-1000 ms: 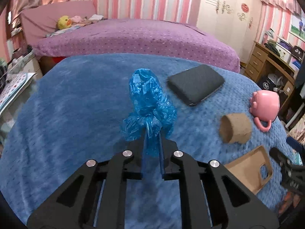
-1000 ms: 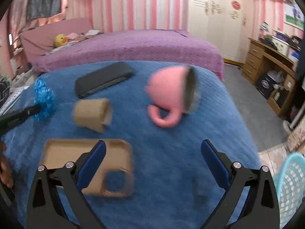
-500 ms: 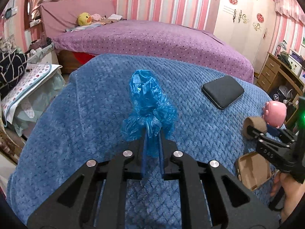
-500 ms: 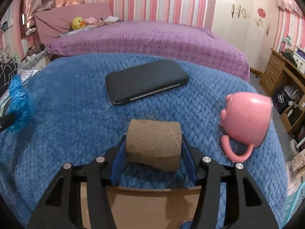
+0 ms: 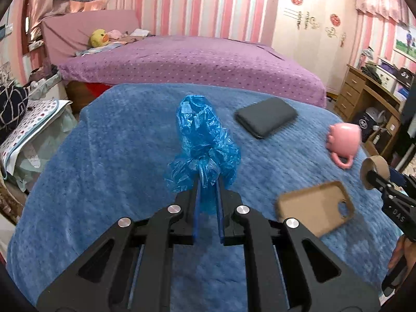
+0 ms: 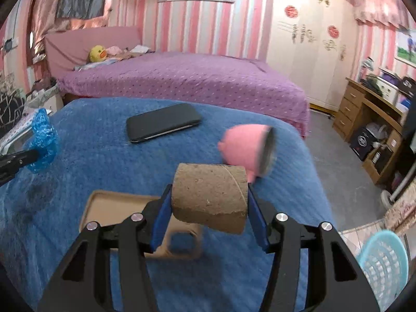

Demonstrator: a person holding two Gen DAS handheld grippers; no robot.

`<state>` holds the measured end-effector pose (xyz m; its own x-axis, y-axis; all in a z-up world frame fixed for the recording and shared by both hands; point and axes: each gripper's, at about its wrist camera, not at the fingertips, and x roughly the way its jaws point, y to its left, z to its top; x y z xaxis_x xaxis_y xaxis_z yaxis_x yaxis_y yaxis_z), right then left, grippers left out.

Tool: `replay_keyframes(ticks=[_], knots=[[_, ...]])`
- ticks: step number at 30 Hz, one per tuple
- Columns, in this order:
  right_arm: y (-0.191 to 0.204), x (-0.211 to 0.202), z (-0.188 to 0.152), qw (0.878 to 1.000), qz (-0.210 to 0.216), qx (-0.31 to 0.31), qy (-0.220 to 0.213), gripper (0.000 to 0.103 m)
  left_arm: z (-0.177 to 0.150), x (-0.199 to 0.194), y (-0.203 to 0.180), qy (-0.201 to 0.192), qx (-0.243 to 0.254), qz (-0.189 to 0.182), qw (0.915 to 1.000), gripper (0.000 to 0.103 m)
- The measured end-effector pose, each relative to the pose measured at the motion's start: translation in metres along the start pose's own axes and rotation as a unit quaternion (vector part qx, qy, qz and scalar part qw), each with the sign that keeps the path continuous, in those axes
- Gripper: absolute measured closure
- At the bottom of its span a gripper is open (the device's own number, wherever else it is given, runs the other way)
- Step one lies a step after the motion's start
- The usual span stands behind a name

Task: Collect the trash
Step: 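Grasp the tan cardboard tube with the right tool while the left tool holds the bag, then carry the blue bag and cardboard tube over the blue basket with both tools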

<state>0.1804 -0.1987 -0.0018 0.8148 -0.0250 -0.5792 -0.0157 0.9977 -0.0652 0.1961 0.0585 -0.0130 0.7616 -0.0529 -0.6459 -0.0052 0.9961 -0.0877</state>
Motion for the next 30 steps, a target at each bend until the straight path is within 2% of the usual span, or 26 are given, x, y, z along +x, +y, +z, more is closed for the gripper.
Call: replay_keyframes(ticks=[10,16,20,25,30], knots=[[-0.082,-0.051,-0.041,0.998,-0.051,0.025,-0.017,0.049,-0.045,-0.035,-0.079,-0.011,0.021,-0.058,0.9980,0.094],[-0.132,-0.059,-0.051,0.997,-0.062,0.046,-0.017,0.049,-0.059,-0.038,-0.125,-0.002,0.036,-0.080,0.9962,0.094],[-0.164,-0.061,-0.056,0.996,-0.065,0.062,-0.014,0.049,-0.063,-0.037,-0.156,-0.008,0.052,-0.077,0.9956,0.094],[-0.206,-0.062,-0.065,0.992,-0.093,0.087,-0.003,0.049,-0.065,-0.034,-0.202,-0.008,0.070,-0.092,0.9932,0.094],[-0.237,-0.062,-0.074,0.989,-0.115,0.097,0.003,0.049,-0.076,-0.036,-0.258,-0.010,0.107,-0.120,0.9870,0.094]])
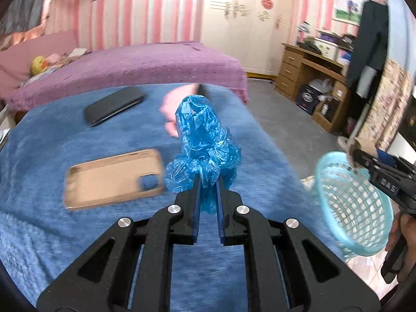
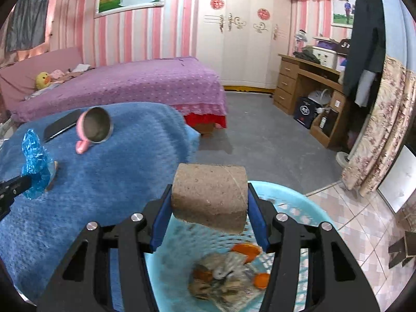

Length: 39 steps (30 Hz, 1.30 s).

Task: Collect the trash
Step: 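Carry the blue bag and cardboard tube over the blue basket with both tools, then open both tools to drop the bag and tube into the basket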

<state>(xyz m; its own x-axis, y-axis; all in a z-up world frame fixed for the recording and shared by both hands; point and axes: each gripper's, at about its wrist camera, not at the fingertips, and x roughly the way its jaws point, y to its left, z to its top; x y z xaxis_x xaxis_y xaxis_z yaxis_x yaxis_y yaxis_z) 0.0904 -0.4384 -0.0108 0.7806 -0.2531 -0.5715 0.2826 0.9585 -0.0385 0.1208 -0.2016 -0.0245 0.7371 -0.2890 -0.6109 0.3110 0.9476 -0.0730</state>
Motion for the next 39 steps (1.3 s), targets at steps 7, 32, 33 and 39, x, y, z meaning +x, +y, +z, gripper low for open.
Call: replay_keyframes(ticks=[7,32,33,39], knots=[[-0.038,-0.001,-0.009,1.000,-0.023,0.015,0.000,0.049,-0.006,0.016,-0.071,0.011,0.041,-0.043,0.9982,0.094],[-0.101,-0.013,-0.025,0.998,-0.047,0.047,-0.008,0.049,-0.005,0.026,-0.172,0.009,0.090,-0.086,0.9922,0.031],[-0.102,-0.013,-0.025,0.998,-0.047,0.048,-0.009,0.049,-0.004,0.025,-0.170,0.006,0.089,-0.082,0.9925,0.029],[-0.098,-0.014,-0.023,0.998,-0.044,0.048,-0.012,0.049,0.004,0.019,-0.141,-0.008,0.076,-0.036,0.9965,0.012]])
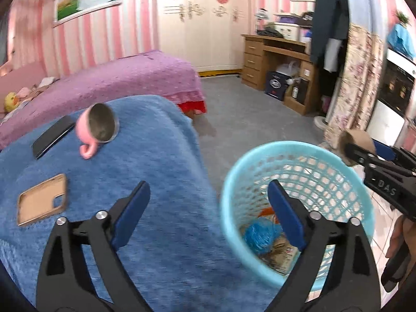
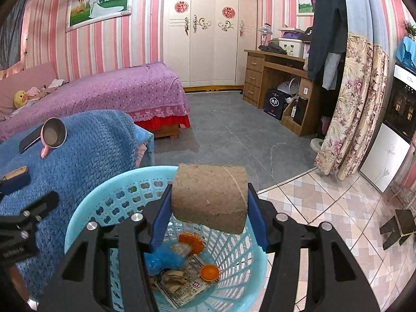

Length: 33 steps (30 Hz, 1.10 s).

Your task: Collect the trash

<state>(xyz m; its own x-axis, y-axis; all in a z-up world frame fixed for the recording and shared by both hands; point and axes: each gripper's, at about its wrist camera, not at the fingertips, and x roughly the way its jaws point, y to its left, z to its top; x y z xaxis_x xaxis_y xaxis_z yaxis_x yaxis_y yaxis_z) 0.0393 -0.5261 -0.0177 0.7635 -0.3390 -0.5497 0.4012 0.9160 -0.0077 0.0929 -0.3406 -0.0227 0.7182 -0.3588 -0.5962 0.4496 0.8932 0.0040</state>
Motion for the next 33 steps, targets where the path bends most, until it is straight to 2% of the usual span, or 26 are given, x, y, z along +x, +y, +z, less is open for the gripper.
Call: replay_keyframes(ticks=[4,5,6,7,12,15,18,23,28,33], knots=[[0.008,-0.001,0.001,1.000,0.006,0.000,-0.004,0.045,-0.003,-0.011,0.032,-0.001,-0.022,0.027,0.9994,0.009],[0.009,0.000,0.001,1.000,0.010,0.003,-0.003,0.039,-0.004,-0.016,0.040,-0.003,-0.026,0.035,0.9990,0.007],[0.011,0.000,0.001,1.000,0.016,0.006,0.002,0.022,-0.006,-0.023,0.048,-0.006,-0.031,0.042,0.9986,0.006],[0.014,0.000,0.001,1.000,0.013,0.003,0.002,0.017,-0.008,-0.028,0.054,-0.008,-0.035,0.045,0.9984,0.006],[0.024,-0.009,0.001,1.000,0.007,0.005,0.007,0.007,-0.019,-0.062,0.083,-0.022,-0.040,0.074,0.9962,0.006],[0.033,-0.029,0.002,1.000,0.010,0.007,-0.007,0.006,-0.028,-0.087,0.100,-0.033,-0.047,0.085,0.9947,0.006],[0.049,-0.056,0.006,0.999,0.035,0.007,-0.039,0.005,-0.037,-0.113,0.116,-0.048,-0.047,0.098,0.9929,0.006],[0.089,-0.096,0.006,0.995,0.048,-0.032,-0.083,0.005,-0.055,-0.142,0.137,-0.054,-0.062,0.105,0.9910,0.006],[0.114,-0.121,-0.009,0.993,0.086,-0.031,-0.080,0.005,-0.072,-0.159,0.148,-0.063,-0.066,0.121,0.9885,0.005],[0.132,-0.135,-0.035,0.992,0.099,-0.037,-0.066,0.005,-0.083,-0.169,0.155,-0.068,-0.074,0.117,0.9880,0.005]])
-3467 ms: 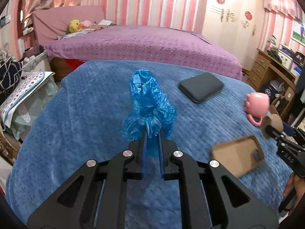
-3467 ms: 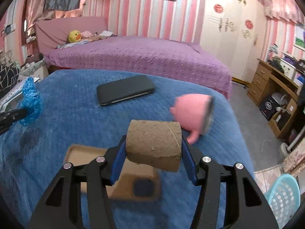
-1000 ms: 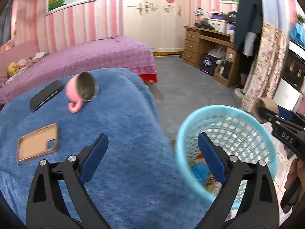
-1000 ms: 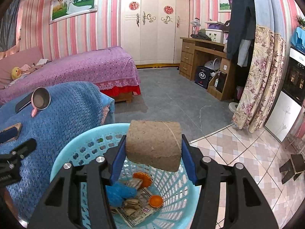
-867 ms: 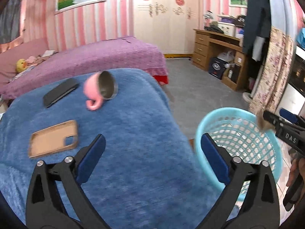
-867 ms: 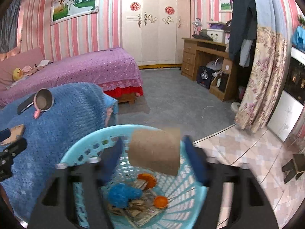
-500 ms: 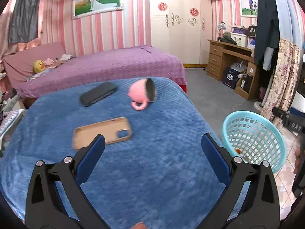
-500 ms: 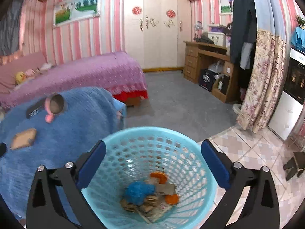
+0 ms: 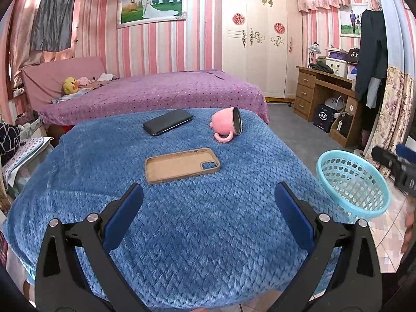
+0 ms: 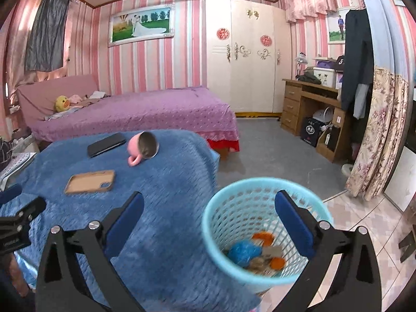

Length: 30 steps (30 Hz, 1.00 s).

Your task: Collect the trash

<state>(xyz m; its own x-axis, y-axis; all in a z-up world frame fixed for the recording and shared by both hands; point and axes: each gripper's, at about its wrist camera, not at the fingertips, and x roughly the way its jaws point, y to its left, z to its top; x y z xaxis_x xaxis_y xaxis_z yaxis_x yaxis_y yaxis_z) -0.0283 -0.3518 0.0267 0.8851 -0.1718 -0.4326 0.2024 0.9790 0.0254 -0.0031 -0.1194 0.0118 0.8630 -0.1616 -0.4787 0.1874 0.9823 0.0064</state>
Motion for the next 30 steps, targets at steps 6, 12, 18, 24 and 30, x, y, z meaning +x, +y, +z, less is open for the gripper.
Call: replay_keyframes(ticks=[6,12,18,24,30], knots=[[0.018,-0.011,-0.016,1.000,-0.007,-0.007,0.007,0.005,-0.009,-0.003,0.009,0.001,-0.010,-0.011,0.9999,0.005],[0.029,-0.014,-0.020,1.000,-0.016,-0.014,0.007,0.005,-0.013,0.002,0.014,0.008,-0.015,-0.020,0.9997,0.005],[0.042,-0.011,-0.021,0.999,-0.022,-0.031,0.005,0.005,-0.011,0.002,0.020,0.004,-0.018,-0.016,0.9997,0.005],[0.054,-0.013,-0.019,0.999,-0.024,-0.041,-0.003,0.005,-0.008,-0.001,0.027,-0.009,-0.018,-0.006,0.9998,0.005],[0.060,-0.014,-0.019,0.999,-0.023,-0.044,-0.012,0.005,-0.006,-0.004,0.032,-0.021,-0.017,0.002,0.9996,0.005]])
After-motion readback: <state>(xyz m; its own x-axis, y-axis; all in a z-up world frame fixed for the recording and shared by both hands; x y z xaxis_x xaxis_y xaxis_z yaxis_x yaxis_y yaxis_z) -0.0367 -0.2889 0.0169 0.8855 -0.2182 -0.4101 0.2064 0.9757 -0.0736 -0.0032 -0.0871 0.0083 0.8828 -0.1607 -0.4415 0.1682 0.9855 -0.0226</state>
